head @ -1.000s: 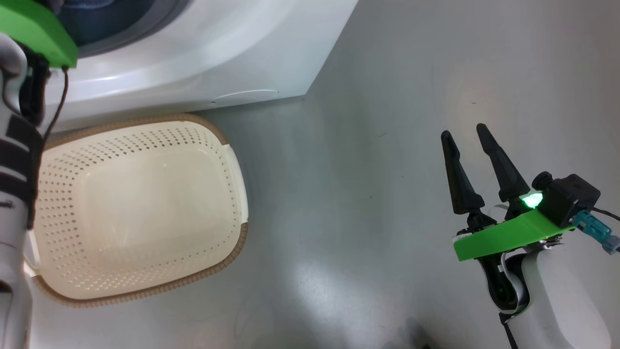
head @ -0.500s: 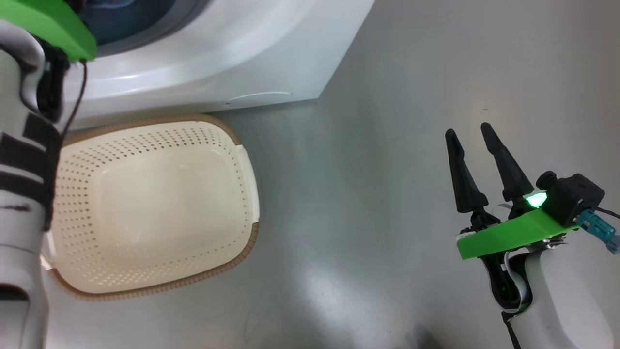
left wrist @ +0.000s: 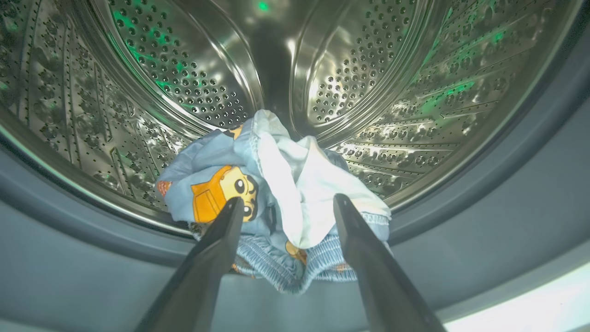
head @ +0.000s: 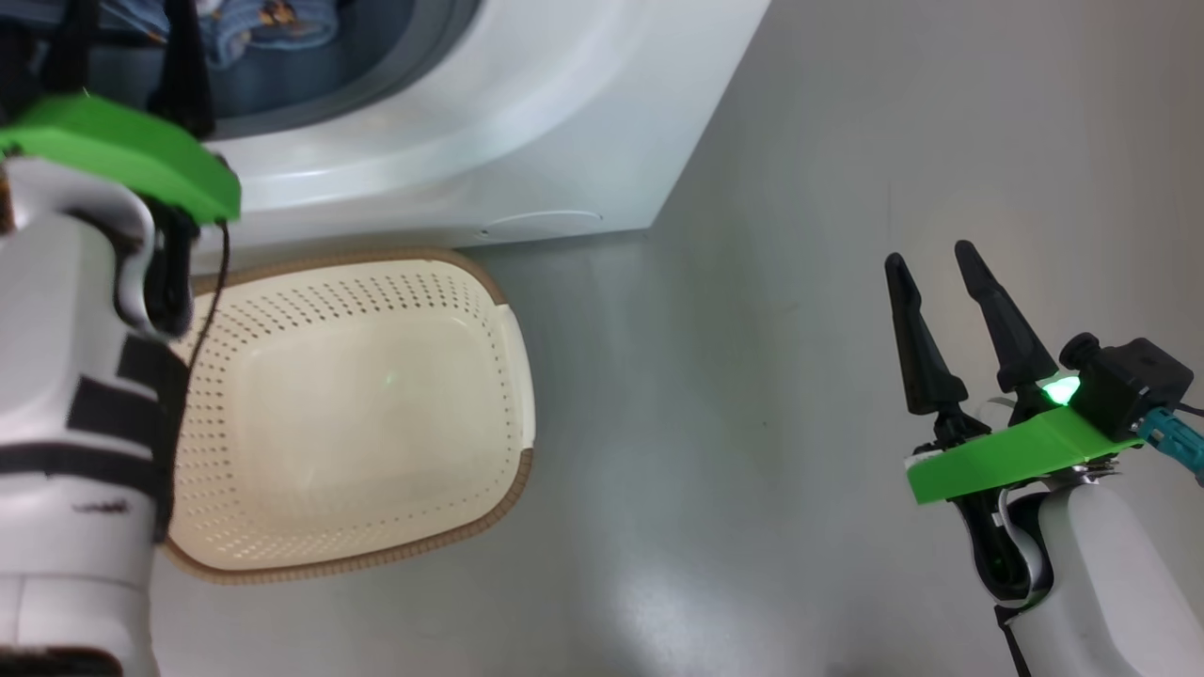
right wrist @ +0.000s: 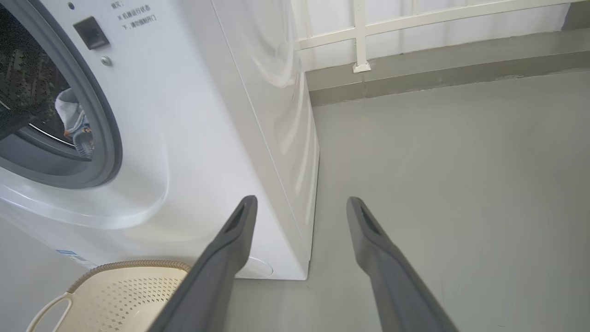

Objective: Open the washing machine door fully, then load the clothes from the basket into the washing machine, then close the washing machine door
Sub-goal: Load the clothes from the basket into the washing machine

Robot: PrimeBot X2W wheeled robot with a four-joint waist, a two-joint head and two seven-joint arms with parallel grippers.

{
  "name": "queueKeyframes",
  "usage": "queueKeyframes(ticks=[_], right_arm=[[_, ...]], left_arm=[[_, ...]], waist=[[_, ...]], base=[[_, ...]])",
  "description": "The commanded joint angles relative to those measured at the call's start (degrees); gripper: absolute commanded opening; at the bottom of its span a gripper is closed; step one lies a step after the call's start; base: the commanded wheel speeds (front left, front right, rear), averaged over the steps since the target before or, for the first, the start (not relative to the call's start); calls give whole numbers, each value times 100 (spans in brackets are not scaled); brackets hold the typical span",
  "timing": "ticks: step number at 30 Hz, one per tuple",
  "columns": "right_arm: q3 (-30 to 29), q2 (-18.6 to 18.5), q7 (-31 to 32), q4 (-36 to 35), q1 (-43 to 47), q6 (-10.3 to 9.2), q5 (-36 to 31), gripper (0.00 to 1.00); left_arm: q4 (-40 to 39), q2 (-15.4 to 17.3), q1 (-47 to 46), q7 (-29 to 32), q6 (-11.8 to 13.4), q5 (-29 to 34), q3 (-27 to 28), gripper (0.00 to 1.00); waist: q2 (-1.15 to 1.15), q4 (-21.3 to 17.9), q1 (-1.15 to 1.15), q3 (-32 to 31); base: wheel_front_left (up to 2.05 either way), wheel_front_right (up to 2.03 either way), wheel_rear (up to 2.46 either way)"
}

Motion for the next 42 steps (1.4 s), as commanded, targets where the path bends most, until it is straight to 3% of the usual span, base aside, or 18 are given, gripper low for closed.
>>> queueKeyframes(ticks=[1, 26, 42], right_arm=[[91, -49, -28, -93, 211, 9, 17, 100], [-113, -309, -28, 9, 828, 9, 10, 100], [-168, -365, -28, 48, 1242, 9, 27, 100]], left_arm=[[-228, 204, 177, -29, -14, 85, 156, 100], [-1893, -380, 2826, -29, -14, 904, 1170, 100], [-2544, -465, 4271, -29, -14, 1080, 1522, 100]], waist=[[0, 80, 0, -109], [0, 533, 0, -1063], [0, 545, 0, -1661]], base=[[0, 0, 0], [0, 0, 0], [0, 0, 0]])
